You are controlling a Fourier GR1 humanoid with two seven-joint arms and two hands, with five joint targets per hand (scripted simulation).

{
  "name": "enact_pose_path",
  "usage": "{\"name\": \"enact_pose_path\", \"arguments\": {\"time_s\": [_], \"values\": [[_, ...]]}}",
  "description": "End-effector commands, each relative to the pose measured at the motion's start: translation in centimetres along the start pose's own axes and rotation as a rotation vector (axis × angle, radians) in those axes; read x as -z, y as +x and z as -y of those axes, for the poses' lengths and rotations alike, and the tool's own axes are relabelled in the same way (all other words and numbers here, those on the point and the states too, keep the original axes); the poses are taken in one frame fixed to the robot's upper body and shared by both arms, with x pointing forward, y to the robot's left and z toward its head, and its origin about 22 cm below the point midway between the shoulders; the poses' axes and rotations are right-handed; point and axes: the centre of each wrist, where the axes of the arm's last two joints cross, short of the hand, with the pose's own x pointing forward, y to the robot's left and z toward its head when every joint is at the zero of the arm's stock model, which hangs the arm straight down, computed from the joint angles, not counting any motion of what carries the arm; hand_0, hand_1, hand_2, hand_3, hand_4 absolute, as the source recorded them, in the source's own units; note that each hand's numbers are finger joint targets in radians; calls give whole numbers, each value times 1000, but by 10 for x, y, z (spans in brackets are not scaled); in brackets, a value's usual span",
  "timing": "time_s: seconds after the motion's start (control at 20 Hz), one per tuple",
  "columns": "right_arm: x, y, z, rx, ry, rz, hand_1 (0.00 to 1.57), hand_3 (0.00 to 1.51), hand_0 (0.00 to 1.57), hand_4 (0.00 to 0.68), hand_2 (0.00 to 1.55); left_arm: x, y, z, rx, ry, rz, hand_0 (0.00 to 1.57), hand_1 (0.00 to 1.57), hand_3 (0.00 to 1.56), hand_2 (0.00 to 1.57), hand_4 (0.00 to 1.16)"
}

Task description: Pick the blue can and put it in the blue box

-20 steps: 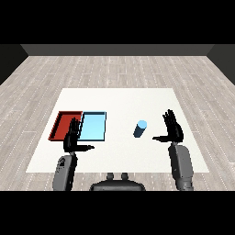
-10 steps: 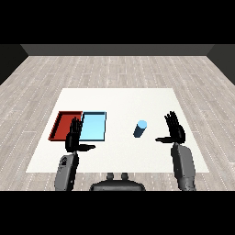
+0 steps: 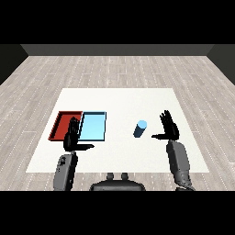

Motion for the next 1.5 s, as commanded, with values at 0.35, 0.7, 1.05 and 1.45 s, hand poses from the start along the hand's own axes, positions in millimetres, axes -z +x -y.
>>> {"name": "enact_pose_path", "arguments": {"time_s": [0.35, 0.7, 1.05, 1.45], "values": [[9, -23, -16, 57, -45, -89, 0, 0, 0, 0, 0, 1, -11, -1, 13, 19, 12, 0, 0, 0, 0, 0], [9, -47, -17, 47, -40, -131, 0, 0, 0, 0, 0, -1, 19, 1, -39, 25, 18, 0, 0, 0, 0, 0], [17, -59, -19, 77, -23, -143, 0, 0, 0, 0, 0, 7, 9, 5, -7, 33, 45, 0, 0, 0, 0, 0], [0, -61, -44, 100, -13, -158, 0, 0, 0, 0, 0, 9, 7, -20, -2, 28, 37, 0, 0, 0, 0, 0]]}}
